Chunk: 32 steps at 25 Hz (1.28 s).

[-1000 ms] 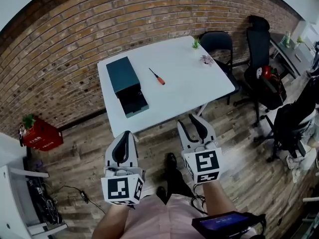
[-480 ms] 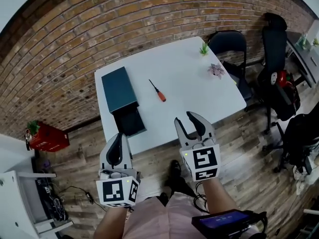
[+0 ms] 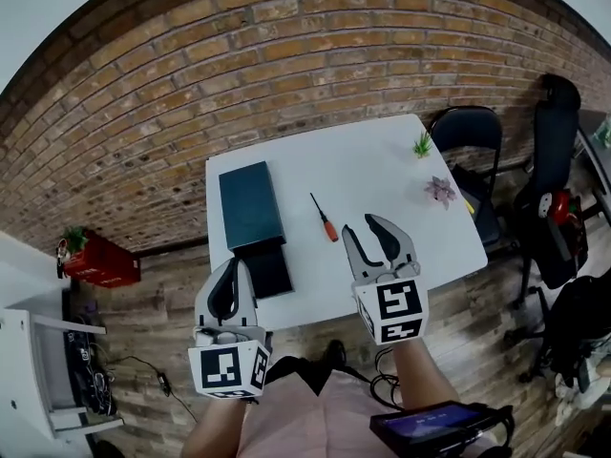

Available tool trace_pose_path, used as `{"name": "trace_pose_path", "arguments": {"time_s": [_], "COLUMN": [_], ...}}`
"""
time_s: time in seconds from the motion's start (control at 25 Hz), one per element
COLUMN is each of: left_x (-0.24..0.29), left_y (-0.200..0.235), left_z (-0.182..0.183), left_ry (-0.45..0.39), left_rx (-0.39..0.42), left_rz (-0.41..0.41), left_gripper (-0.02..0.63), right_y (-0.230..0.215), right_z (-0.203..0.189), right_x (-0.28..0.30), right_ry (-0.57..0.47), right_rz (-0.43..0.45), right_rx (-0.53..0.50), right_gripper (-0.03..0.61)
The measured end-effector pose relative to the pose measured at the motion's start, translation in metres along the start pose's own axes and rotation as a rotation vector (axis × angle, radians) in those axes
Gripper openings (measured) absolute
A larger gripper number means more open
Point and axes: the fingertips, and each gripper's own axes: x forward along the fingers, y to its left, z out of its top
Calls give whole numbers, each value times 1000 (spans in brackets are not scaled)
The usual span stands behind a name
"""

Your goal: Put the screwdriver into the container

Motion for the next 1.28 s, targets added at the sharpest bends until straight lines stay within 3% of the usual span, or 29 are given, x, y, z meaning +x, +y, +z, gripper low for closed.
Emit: {"name": "trace_pose_path", "arguments": {"time_s": [0.32,0.6,1.28], "left_x": [30,70,122], "left_y": [51,90,121], "left_z": [-13,-39,-137], "left_ry": [10,54,270], "left_rx": [-49,-91,-163], "left_rz": [54,44,10], "left_gripper": [12,12,12], "right_y": [17,24,25], "right_z": [7,-26,-184], "right_x": [62,114,161], "right_ry": [31,147,495], "right_rz": [34,33,29], "right_rx": [-30,-50,27], "right_gripper": [155,160,163]}}
